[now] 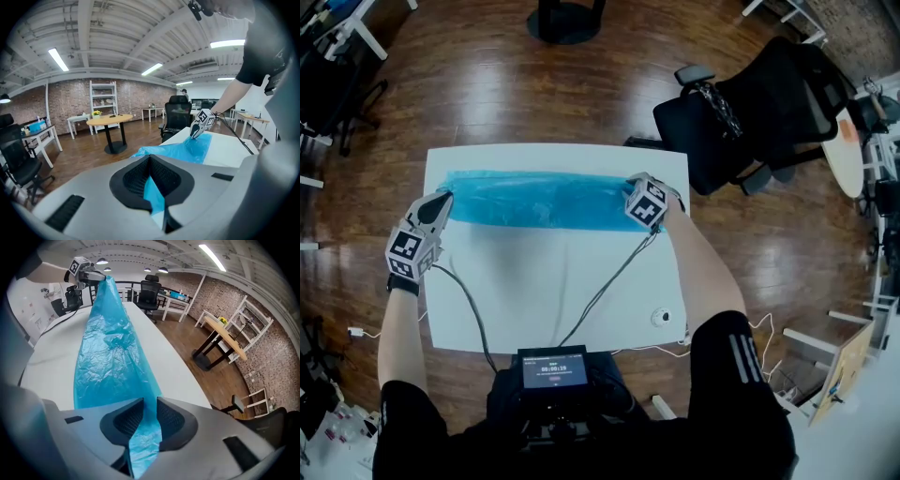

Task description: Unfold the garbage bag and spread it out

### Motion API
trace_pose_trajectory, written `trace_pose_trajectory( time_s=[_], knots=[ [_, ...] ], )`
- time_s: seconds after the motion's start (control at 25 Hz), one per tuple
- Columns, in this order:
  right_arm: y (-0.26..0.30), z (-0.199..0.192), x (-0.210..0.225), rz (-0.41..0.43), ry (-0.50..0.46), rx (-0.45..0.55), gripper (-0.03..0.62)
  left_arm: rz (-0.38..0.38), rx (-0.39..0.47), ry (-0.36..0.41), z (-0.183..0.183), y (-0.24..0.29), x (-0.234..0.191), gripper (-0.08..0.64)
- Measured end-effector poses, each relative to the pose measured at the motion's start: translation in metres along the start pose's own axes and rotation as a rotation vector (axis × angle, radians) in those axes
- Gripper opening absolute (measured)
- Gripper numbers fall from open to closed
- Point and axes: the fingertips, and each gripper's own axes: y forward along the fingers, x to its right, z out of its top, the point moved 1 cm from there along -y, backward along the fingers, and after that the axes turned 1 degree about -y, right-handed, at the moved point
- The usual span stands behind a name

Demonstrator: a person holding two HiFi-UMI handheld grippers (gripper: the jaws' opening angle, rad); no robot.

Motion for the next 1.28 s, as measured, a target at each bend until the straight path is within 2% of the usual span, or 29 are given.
trace_pose_trajectory(
  time_s=[0.2, 0.48, 0.88, 1.28],
  knots=[
    [0.007, -0.002, -0.007, 0.041, 0.019, -0.036, 0.106, 0.004, -0.001, -0.002, -0.004, -0.002, -0.001, 0.008],
    [0.003, 0.003, -0.010, 0.013, -0.017, -0.033, 0.034, 0.003, -0.008, -0.008, -0.008, -0.001, 0.000, 0.008],
    [-0.026, 0.011, -0.003, -0.058, 0.044, 0.039, 0.018, 0.017, 0.000, -0.020, -0.012, -0.008, -0.003, 0.008],
    [-0.062, 0.012, -0.010, -0.091, 0.088, 0.120, 0.018, 0.020, -0.018, -0.036, -0.013, -0.013, 0.010, 0.008]
  ],
)
